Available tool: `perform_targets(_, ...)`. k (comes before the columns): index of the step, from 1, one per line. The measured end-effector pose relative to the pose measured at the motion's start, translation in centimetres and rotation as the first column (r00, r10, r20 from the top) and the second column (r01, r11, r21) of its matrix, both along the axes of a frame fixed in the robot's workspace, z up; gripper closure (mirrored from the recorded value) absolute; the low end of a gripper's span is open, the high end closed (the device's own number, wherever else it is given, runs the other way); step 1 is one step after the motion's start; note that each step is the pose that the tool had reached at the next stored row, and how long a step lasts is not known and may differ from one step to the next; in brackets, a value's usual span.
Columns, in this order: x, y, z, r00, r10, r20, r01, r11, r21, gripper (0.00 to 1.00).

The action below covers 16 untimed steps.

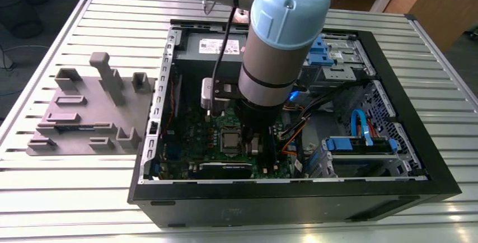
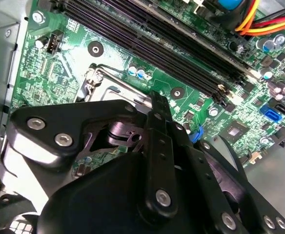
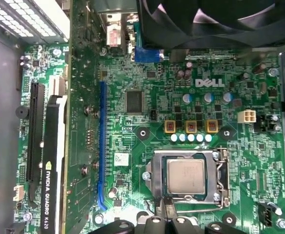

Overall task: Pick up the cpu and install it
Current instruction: 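Install the first cpu locking lever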

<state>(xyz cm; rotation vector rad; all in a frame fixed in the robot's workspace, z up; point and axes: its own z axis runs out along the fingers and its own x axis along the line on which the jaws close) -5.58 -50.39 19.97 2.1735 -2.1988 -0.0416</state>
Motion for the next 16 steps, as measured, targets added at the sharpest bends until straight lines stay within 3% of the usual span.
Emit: perform_targets(16,0.0,0.0,-0.83,1.0,0.001,-0.0001,-0.001,1.0,-0.0003,0.9)
